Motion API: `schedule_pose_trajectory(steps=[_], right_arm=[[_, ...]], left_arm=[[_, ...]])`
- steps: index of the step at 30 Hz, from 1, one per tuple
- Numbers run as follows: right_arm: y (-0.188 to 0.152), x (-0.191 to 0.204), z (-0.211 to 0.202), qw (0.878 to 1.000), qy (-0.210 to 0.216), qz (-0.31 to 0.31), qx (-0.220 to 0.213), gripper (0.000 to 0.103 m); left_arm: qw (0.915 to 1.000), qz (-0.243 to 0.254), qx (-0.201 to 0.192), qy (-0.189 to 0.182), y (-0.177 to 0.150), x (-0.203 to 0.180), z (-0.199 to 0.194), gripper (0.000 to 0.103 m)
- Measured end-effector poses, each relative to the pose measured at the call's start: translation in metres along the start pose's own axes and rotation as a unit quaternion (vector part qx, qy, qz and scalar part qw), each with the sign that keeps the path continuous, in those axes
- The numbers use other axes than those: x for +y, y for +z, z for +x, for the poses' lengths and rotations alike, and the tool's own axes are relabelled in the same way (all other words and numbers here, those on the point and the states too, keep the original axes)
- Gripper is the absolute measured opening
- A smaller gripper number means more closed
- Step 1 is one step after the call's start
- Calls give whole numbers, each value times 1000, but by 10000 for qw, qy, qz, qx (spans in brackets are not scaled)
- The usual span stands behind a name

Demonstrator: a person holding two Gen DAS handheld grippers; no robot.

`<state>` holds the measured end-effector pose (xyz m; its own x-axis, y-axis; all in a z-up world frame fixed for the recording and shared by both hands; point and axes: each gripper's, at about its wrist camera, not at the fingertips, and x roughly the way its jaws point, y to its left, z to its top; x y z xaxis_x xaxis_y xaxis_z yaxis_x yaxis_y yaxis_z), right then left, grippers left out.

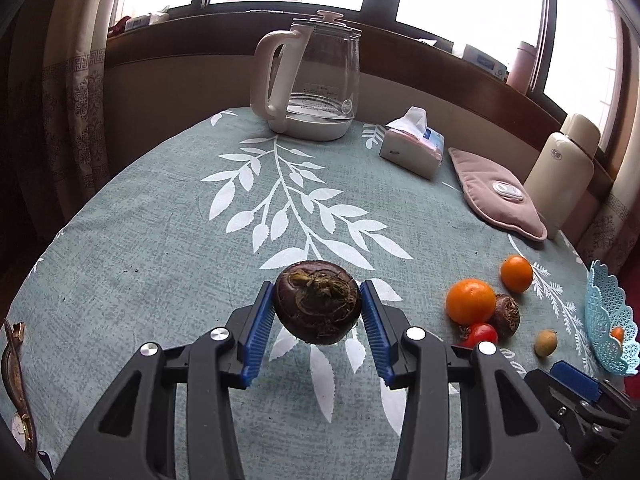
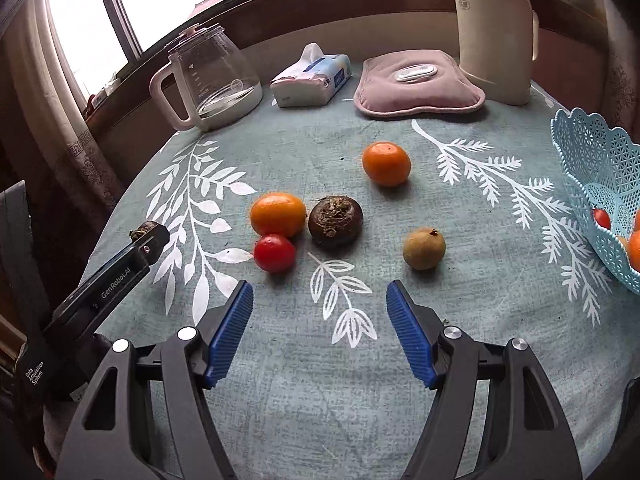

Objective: Organize fruits
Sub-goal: 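Close the left tool around a dark brown round fruit and lift it, then grasp a red cherry tomato with the right tool while the left tool holds the brown fruit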

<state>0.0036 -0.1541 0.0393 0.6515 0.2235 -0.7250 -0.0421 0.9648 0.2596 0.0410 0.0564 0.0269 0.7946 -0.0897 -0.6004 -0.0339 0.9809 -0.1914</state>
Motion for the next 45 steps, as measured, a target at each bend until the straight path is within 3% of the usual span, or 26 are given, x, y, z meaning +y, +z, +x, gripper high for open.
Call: schedule_pose_trajectory(steps=[8, 22, 45], right_arm=[[14, 20, 30, 9994, 75, -298, 181, 49], [24, 32, 57, 9981, -110, -526, 302, 32], [14, 8, 17, 9999, -76, -126, 48, 31]], left_arm=[[9998, -173, -44, 72, 0, 5, -1, 44], [9997, -236, 26, -2, 0, 5, 2, 44], [9997, 60, -69, -221, -2, -11, -2, 44]])
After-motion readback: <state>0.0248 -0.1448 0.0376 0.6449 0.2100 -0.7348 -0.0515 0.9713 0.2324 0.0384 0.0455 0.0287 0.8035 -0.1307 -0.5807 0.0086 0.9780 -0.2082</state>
